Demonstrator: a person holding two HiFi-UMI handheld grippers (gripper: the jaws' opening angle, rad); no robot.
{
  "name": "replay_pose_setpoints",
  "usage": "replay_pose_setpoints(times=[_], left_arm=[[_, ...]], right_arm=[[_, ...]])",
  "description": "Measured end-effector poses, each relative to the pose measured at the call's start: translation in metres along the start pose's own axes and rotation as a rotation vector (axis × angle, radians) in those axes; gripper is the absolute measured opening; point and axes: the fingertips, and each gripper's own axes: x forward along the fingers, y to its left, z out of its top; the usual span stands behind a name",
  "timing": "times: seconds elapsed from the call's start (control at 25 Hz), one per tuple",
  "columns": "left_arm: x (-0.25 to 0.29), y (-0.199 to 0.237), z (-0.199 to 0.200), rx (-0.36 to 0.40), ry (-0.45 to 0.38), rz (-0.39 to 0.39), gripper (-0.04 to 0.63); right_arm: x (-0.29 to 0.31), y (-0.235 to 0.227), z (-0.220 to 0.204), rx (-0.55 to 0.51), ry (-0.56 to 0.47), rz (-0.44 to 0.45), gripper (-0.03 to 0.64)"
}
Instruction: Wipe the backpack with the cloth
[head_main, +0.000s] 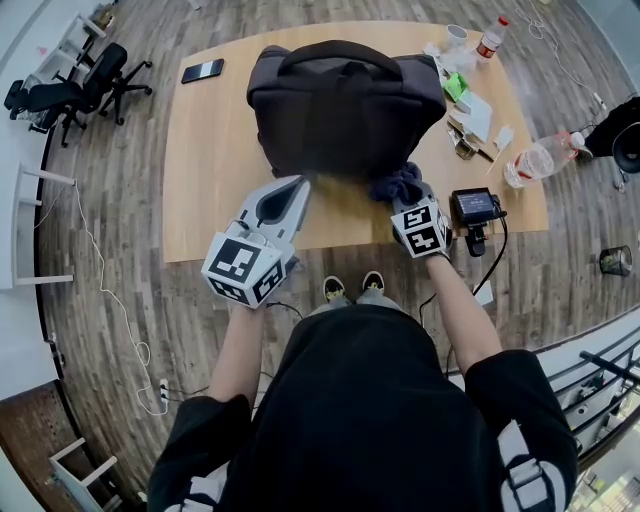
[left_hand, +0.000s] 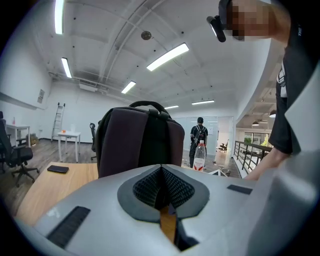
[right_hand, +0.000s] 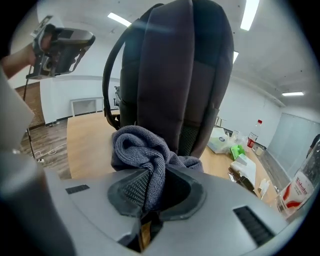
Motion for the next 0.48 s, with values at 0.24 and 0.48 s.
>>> replay_pose_setpoints(times=[0.24, 0.48], left_arm=[[-0.011, 0.030, -0.005, -0.014, -0.009, 0.073, 0.017], [-0.022, 0.043, -0.013, -0.026, -0.011, 0.099, 0.017]], right_arm=[[0.003, 0.012, -0.021, -0.029, 0.038, 0.003, 0.049], [0.004, 0.027, -0.062, -0.057, 0.137, 0.020, 0.049]])
